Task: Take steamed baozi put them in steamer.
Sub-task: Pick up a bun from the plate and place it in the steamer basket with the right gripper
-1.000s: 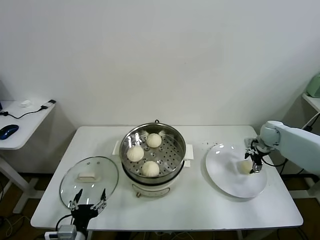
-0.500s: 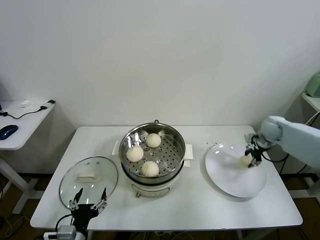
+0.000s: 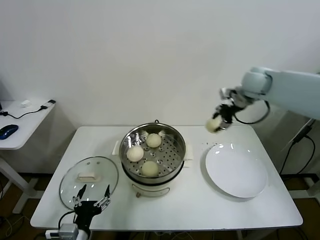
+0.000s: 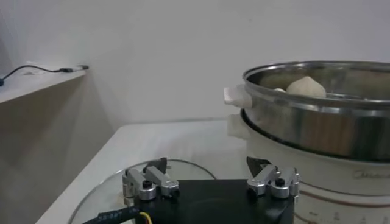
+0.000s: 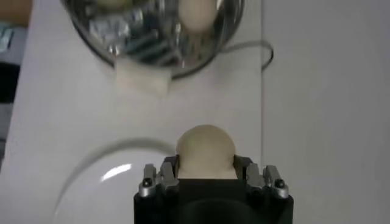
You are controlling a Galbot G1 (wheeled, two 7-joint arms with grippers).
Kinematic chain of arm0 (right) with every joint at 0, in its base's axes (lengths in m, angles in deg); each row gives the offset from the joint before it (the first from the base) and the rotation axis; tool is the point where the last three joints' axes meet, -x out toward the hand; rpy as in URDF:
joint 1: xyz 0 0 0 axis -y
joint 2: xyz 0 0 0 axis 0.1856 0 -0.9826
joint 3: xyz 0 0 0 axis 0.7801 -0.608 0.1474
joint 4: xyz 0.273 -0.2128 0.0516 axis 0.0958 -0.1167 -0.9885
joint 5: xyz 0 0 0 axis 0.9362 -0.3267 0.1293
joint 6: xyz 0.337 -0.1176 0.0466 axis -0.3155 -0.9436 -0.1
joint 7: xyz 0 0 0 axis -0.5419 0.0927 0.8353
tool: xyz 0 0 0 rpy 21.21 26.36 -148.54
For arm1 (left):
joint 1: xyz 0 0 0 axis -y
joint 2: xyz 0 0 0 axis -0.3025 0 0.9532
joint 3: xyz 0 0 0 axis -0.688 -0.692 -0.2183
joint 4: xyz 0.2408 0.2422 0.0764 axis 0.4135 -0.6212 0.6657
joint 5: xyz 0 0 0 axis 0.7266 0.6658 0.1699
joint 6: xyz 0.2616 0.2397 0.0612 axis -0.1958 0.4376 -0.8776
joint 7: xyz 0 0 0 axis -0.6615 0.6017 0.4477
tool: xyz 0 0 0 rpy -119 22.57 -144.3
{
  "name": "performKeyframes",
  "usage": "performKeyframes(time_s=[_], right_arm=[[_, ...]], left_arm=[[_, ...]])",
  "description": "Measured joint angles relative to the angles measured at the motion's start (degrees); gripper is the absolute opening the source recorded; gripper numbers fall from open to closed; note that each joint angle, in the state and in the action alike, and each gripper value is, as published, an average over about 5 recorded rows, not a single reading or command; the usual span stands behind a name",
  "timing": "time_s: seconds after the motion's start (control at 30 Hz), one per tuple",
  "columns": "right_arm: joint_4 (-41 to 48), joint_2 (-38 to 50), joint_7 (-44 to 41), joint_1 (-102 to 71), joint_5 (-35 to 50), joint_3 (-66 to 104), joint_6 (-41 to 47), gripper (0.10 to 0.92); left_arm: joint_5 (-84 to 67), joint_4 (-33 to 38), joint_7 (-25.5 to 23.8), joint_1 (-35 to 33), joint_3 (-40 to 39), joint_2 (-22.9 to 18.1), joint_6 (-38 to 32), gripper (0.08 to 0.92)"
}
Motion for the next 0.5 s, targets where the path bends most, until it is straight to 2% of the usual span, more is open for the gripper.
performKeyframes(time_s=[0.23,0.5], right_arm=[[-4.47,-8.10,4.35,2.95,9.26,-0.35,4.12,0.602],[-5.03,-15.14,8.42,-0.65,12.51,-1.19,7.21,0.602]], left_arm=[[-0.08,0.00,0.02,0.49,-0.11,0.01,-0.06,0.823],[-0.22,-0.68,0.04,0.92,0.18,0.01,-0.15,0.823]])
